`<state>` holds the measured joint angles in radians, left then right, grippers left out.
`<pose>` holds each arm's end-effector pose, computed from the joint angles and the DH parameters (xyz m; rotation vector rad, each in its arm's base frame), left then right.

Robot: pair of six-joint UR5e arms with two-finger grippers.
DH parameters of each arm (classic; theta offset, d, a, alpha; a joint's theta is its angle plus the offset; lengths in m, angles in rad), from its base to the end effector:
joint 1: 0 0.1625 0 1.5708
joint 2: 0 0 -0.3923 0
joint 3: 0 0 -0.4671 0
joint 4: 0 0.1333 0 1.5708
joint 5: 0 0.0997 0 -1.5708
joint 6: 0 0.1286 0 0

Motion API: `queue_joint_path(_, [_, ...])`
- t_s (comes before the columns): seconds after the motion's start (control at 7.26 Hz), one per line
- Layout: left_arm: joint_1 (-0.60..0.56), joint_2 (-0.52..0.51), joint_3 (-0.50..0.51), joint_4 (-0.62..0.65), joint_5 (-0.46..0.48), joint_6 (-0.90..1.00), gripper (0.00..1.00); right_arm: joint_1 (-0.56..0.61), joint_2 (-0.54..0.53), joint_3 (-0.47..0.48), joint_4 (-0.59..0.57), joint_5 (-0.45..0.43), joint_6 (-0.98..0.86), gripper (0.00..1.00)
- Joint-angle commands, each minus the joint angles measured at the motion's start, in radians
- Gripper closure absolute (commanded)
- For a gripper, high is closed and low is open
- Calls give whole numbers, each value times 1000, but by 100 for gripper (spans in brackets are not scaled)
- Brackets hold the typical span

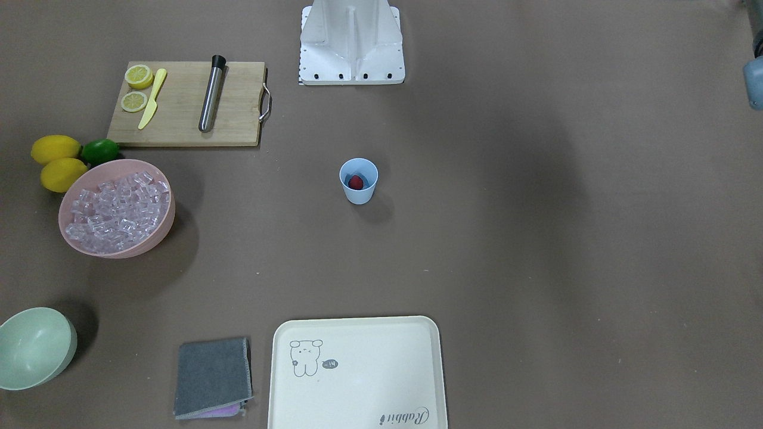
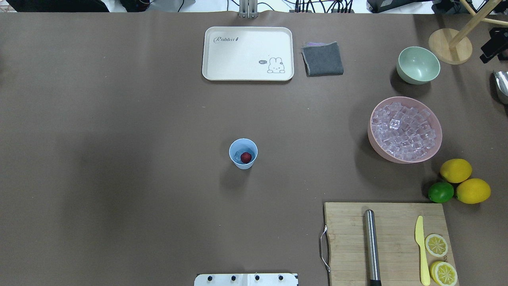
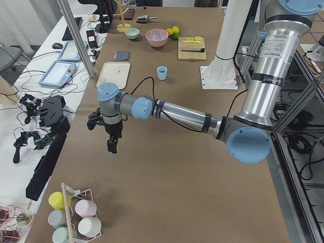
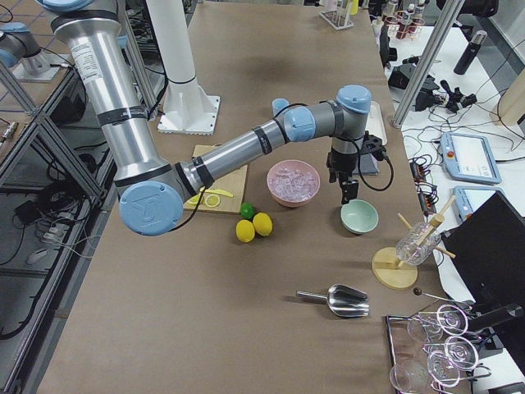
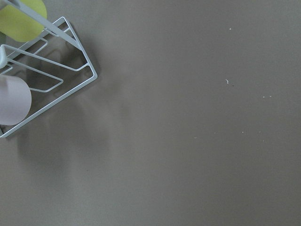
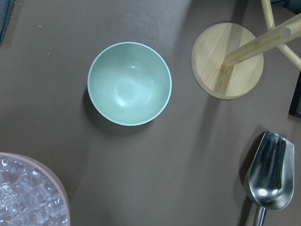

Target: Put ice and strawberries in cup

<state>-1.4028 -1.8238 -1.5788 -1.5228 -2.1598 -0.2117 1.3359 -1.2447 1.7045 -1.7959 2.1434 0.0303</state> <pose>0.0510 -0.6704 0.5052 0.0923 0.6151 0.0204 -0.0932 -0.6629 0.4088 0.1513 -0.5968 -0.2653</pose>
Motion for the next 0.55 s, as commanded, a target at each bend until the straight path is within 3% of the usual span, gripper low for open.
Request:
queue_joint_path(0.0, [-1, -17, 8, 0, 0, 0, 3, -4, 30, -119, 56, -37, -1, 0])
queue_joint_path(0.41, [-12, -15, 5, -2, 0, 0, 3, 0, 51, -201, 50, -39, 2, 0])
